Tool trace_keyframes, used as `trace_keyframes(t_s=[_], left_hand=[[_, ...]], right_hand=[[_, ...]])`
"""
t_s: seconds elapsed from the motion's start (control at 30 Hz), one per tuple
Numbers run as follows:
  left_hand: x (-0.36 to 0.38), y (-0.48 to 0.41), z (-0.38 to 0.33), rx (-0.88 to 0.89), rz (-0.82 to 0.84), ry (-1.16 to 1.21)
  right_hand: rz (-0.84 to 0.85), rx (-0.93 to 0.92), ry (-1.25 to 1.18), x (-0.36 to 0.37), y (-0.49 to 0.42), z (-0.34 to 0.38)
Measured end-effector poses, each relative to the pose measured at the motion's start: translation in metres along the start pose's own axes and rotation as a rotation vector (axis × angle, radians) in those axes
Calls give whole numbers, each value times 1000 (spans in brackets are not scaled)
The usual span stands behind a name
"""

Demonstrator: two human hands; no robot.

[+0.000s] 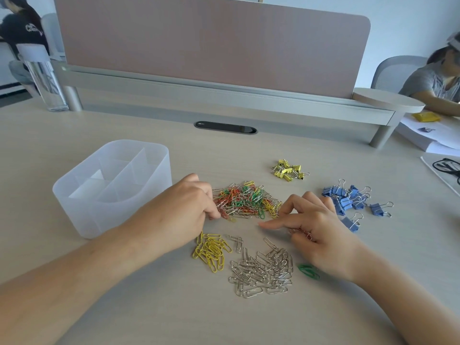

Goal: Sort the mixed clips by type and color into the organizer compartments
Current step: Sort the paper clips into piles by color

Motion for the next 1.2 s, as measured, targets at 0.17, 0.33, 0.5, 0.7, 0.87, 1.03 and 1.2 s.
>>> trace_keyframes(t_s=[0.17,0.33,0.5,0.7,0.87,1.03,1.2], left_hand=[[8,0,-3,48,14,-56],[2,-1,-11,94,-30,-83],[-10,-1,-28,170,-100,-35],[9,-1,-30,266,28,-145],[-4,-3,-36,280,-32,-36],[6,-2,-31,272,13,-116],[-4,-3,-31,240,9,-35]], right_hand=[[7,-1,9,1,0,0],[9,-3,20,2,-1,-1],[4,-3,14,2,-1,-2],[9,2,14,3,-1,-2],[0,4,7,3,-1,-2],[0,4,19,4,0,2],[10,13,28,4,0,4]])
Point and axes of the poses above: each hand's wrist, its own y-axis away from the middle knuckle, its own x-axis out of the palm, z = x × y, the point moved 10 cm from there along -y, towards the middle knuckle, and after that the axes turned 9 degrees about x, right-handed, at the moved point
